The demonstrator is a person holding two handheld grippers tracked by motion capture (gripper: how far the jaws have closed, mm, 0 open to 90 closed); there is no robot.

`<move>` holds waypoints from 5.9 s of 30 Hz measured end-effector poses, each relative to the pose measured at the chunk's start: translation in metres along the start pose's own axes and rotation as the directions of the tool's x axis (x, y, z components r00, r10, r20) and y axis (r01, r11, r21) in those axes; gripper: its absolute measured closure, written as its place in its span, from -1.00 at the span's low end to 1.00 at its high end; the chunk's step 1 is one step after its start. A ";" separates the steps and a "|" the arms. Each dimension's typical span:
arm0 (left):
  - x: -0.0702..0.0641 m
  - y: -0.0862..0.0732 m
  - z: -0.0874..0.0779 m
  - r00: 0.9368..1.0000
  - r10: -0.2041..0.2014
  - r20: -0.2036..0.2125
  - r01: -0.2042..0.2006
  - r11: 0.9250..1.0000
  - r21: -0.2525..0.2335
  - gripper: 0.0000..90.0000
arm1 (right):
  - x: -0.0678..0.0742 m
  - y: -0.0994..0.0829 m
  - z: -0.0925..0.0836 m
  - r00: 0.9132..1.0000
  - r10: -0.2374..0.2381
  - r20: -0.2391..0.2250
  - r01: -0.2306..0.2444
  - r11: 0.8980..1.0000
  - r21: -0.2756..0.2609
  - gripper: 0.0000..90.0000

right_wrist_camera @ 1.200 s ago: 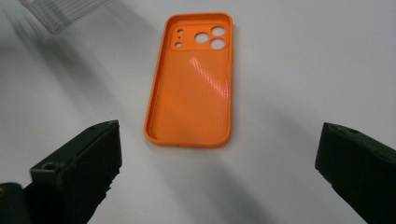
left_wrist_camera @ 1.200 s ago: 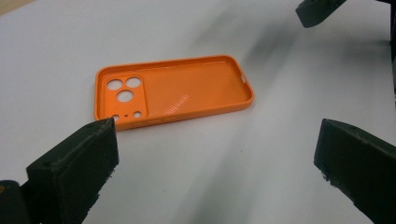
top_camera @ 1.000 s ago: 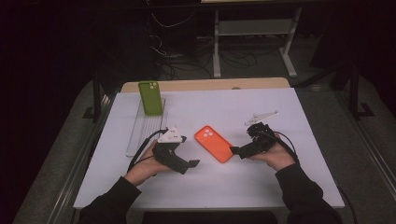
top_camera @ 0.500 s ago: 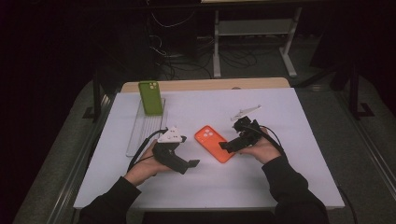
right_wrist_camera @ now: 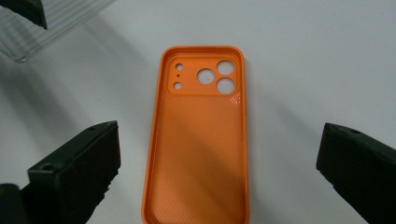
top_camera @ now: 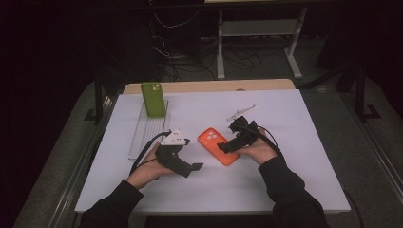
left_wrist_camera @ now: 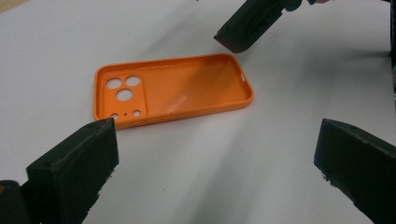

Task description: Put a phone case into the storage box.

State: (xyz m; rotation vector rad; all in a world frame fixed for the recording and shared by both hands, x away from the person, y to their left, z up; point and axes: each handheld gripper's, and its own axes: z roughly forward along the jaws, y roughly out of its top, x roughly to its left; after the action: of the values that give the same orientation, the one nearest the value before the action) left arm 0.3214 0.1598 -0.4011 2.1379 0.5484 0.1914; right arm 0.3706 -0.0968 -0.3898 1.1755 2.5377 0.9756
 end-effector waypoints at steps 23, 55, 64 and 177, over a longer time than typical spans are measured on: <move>0.001 0.001 -0.001 1.000 0.003 0.000 -0.003 1.000 -0.001 -1.00 | 0.010 -0.010 0.035 0.998 -0.041 0.048 0.032 0.984 0.176 -1.00; 0.000 0.000 0.000 1.000 -0.005 -0.002 0.005 1.000 0.000 -1.00 | 0.020 -0.021 0.042 0.996 -0.031 0.082 0.008 0.962 0.273 -0.67; 0.001 0.000 0.000 1.000 0.004 -0.003 -0.004 1.000 0.006 -1.00 | 0.019 -0.021 0.042 0.997 -0.024 0.075 0.003 0.962 0.272 -0.66; -0.012 0.034 0.028 0.971 0.183 0.152 -0.223 0.923 0.314 -0.65 | -0.017 -0.015 -0.056 0.840 -0.450 -0.302 0.455 0.888 -0.057 -0.96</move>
State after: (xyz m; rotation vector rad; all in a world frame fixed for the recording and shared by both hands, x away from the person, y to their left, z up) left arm 0.3305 0.1164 -0.3892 2.5161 0.3010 0.0889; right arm 0.3498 -0.1433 -0.3581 0.3940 2.8666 1.0733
